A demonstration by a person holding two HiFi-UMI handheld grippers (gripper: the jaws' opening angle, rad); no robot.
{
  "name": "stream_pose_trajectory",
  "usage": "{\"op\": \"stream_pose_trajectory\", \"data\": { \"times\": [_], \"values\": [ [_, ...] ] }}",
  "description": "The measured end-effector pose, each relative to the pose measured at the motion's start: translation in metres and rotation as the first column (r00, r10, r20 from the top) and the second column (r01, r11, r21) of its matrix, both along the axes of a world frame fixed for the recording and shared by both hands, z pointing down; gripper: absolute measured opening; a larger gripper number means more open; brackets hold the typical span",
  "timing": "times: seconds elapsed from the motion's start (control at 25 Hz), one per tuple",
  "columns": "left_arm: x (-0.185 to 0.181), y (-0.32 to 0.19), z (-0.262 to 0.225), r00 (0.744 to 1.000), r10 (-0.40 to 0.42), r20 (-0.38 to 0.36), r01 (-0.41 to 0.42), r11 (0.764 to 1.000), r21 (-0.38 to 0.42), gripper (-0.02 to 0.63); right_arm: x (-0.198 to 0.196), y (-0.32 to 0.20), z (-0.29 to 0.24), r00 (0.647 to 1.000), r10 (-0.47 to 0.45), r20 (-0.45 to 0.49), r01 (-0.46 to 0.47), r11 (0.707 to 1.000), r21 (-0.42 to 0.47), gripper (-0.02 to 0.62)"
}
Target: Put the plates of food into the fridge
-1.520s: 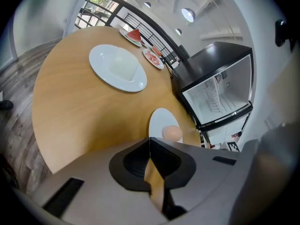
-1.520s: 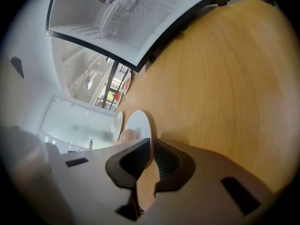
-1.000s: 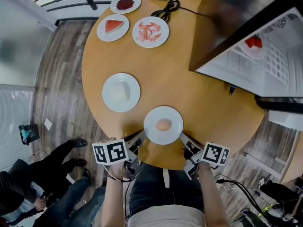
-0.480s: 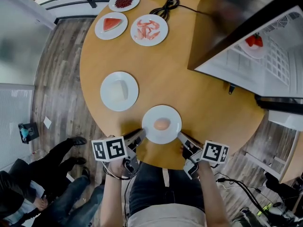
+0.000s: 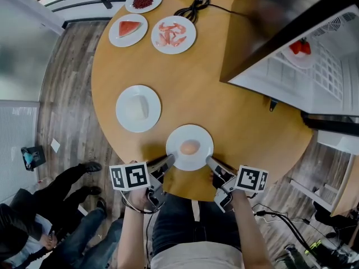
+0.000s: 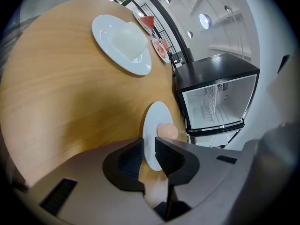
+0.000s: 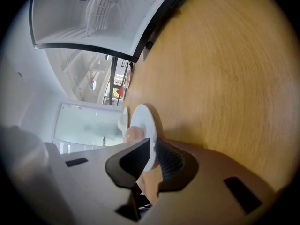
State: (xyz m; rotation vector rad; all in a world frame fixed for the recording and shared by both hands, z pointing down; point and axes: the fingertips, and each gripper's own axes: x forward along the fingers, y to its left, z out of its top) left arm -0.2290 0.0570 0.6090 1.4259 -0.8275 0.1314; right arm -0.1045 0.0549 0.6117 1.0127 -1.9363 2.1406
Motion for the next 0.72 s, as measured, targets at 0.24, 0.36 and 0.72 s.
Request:
{"op": "stream_pose_trajectory", "data": {
  "times": [0.24,0.36,0.72],
  "values": [
    [0.0052,0.0012,0.0022,0.999,0.031,-0.009,-0.031,0.999,-0.017,0.071,-0.0014,-0.0031,0.0017,1.000,0.006,0.007,-0.006,1.000,-0.016,0.032],
    [0.0033,0.0015,0.0046,1.000,0.023,0.005,-0.023,0.999,-0.031,0.043,-0.0013,-0.0030,0.0034,1.000,0.008,0.000,-0.008,1.000,-0.022,0.031],
    [0.0010,-0.0012,0.0056,0.998,-0.068,0.006,0.069,0.997,-0.044,0.036,-0.0001,-0.0042,0.0038,0.997,0.071,-0.011,-0.071,0.997,-0.027,0.029]
  ]
}}
